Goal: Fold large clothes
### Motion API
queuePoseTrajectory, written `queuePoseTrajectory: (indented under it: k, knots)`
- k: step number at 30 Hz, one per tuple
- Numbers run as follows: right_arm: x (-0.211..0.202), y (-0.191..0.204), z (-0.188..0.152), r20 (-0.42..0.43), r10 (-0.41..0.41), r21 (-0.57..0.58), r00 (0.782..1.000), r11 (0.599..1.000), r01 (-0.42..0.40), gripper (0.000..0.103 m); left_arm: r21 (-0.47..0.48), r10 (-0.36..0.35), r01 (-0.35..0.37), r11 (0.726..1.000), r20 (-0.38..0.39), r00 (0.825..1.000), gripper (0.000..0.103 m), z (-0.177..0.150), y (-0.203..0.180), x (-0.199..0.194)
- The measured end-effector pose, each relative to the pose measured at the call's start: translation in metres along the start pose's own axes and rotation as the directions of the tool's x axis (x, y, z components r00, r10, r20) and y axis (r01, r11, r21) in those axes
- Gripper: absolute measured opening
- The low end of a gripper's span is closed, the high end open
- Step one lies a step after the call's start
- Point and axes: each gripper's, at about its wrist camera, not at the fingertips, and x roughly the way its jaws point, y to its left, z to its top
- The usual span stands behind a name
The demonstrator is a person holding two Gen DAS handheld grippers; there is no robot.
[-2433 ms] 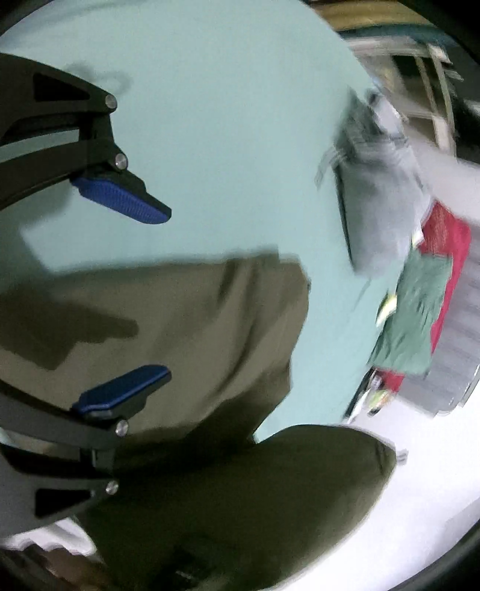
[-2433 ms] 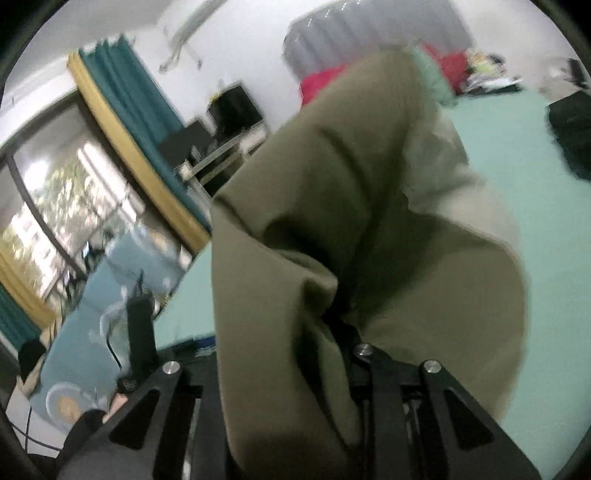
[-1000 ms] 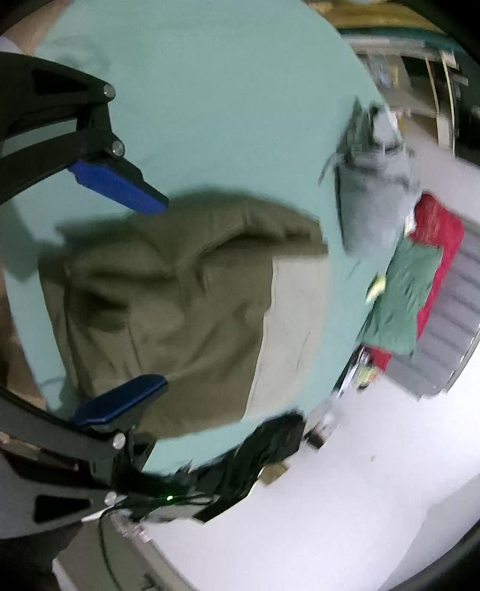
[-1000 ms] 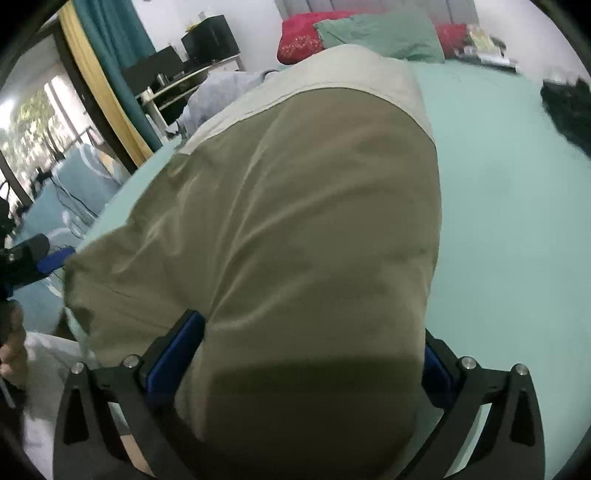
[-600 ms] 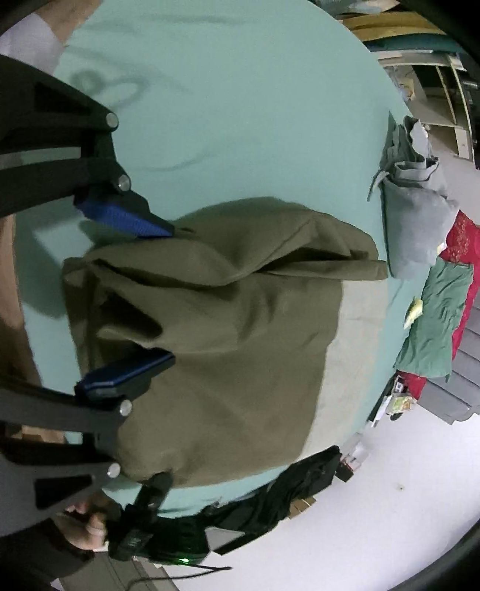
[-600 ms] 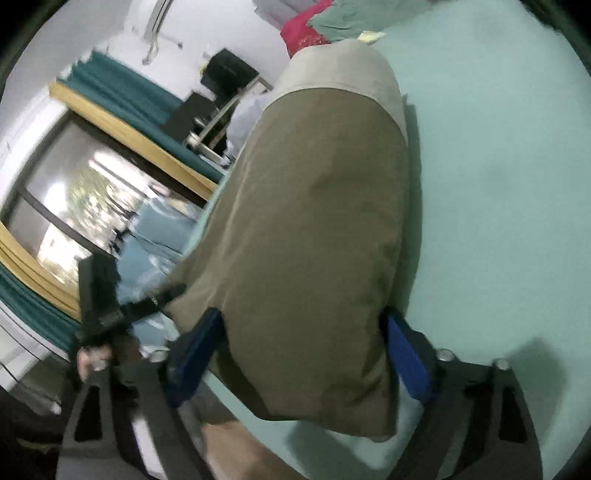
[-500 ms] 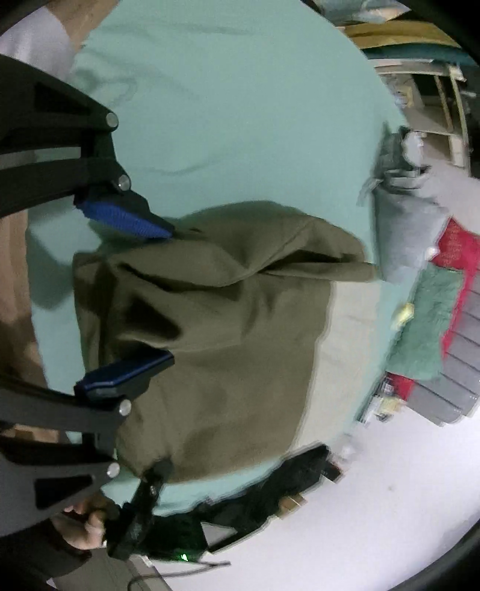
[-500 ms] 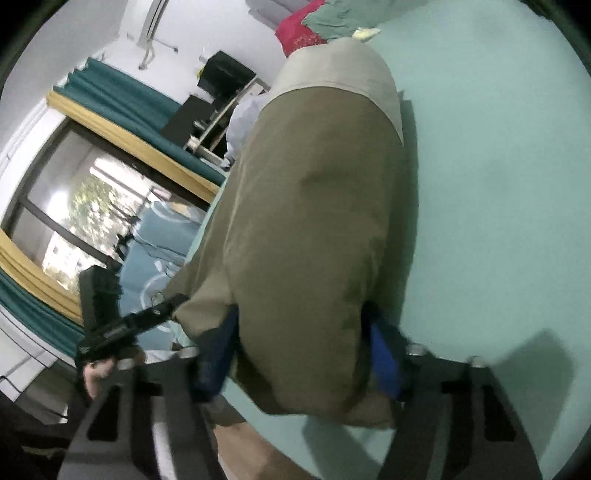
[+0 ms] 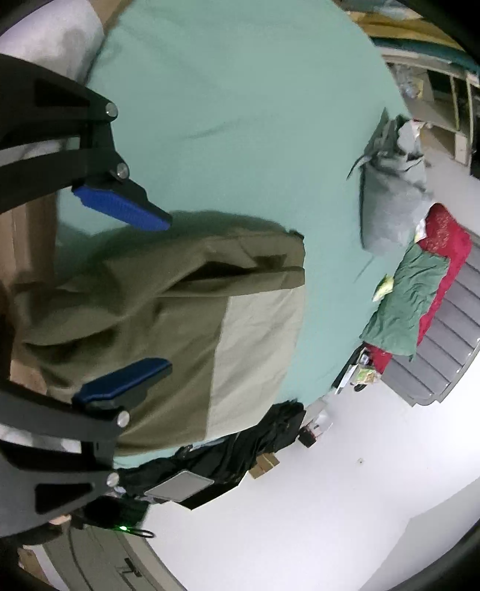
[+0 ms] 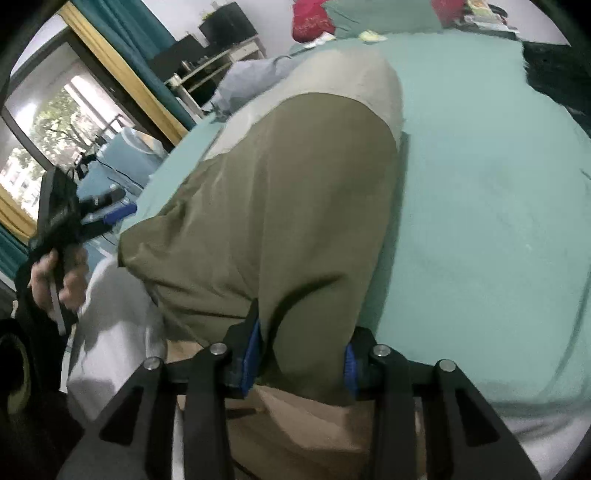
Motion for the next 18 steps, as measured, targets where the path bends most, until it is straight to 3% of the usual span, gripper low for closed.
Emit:
queuePoseTrajectory:
  k: [2, 4, 6, 9, 11, 13, 15, 18]
  knots:
    - [0.000, -0.007, -0.004, -0.041, 0.008, 0.008, 0.999, 1.000, -0.008, 0.055, 0.003, 0.032, -0.032, 0.999, -0.005, 0.999, 0.075, 0.005, 0.001, 0.017]
    - [-0.005, -0.006, -0.002, -0.062, -0.038, -0.035, 0.997, 0.999, 0.036, 0.072, 0.022, 0.108, -0.109, 0.994, 0.022, 0.994, 0.075, 0.006, 0.004, 0.031]
    - [-0.013, 0.002, 0.009, -0.039, -0.061, -0.056, 0.997, 0.997, 0.058, 0.076, -0.027, 0.115, -0.115, 0.993, 0.005, 0.993, 0.078, 0.008, 0.015, 0.046]
    - [-0.043, -0.006, 0.019, 0.063, -0.010, -0.031, 0.998, 0.999, 0.012, 0.082, -0.067, 0.093, -0.095, 0.993, -0.032, 0.995, 0.085, 0.010, 0.028, 0.068]
    - [-0.050, -0.007, 0.035, 0.146, 0.011, -0.021, 0.989, 1.000, -0.008, 0.094, -0.082, 0.062, -0.070, 0.994, -0.095, 0.994, 0.085, 0.011, 0.035, 0.087]
    - [-0.042, -0.013, 0.051, 0.169, 0.005, 0.001, 0.986, 1.000, -0.005, 0.094, -0.094, 0.042, -0.058, 0.994, -0.159, 0.986, 0.085, 0.011, 0.041, 0.105]
    - [-0.021, -0.017, 0.070, 0.174, 0.001, 0.031, 0.985, 1.000, -0.007, 0.094, -0.079, 0.036, -0.049, 0.996, -0.160, 0.986, 0.089, 0.011, 0.044, 0.113]
    - [-0.002, -0.041, 0.085, 0.166, 0.077, 0.077, 0.983, 0.993, -0.091, 0.094, -0.065, 0.018, -0.029, 0.997, -0.172, 0.985, 0.095, 0.013, 0.045, 0.117]
